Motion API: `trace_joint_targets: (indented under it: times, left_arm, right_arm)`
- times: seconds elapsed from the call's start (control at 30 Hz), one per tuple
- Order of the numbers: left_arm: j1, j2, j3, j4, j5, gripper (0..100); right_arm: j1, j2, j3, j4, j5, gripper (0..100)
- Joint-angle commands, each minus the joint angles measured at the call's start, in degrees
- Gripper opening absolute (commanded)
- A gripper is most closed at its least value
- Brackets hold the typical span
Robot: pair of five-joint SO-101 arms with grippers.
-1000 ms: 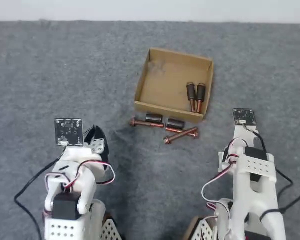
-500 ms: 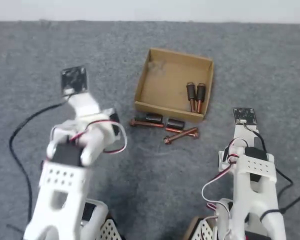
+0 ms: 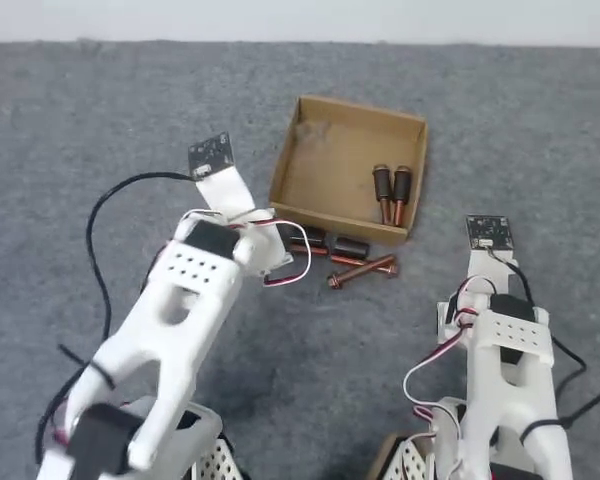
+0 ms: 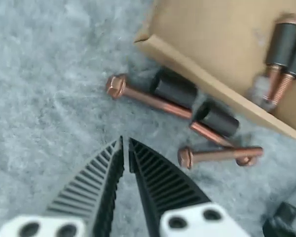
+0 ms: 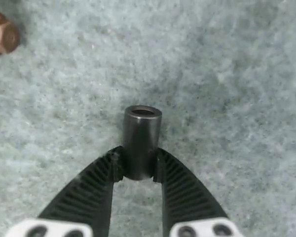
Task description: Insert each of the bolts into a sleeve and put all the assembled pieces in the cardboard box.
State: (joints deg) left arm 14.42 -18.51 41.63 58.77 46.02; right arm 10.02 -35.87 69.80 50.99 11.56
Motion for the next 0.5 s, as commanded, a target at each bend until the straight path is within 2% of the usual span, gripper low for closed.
trace_joint_targets:
  times: [0.0, 0.2, 0.47]
  left_arm:
    - [0.5, 5.5, -3.1, -5.7, 2.9, 2]
    - [0.0, 12.7, -3.7, -11.3, 4.8, 2]
    - [0.4, 11.2, -3.9, -13.2, 5.4, 2]
  right_arm:
    - [-0.9, -2.0, -0.6, -1.0, 0.9, 0.6]
    - [-0.9, -2.0, -0.6, -1.0, 1.0, 0.6]
    - [-2.9, -2.0, -0.4, -0.9, 1.1, 0.6]
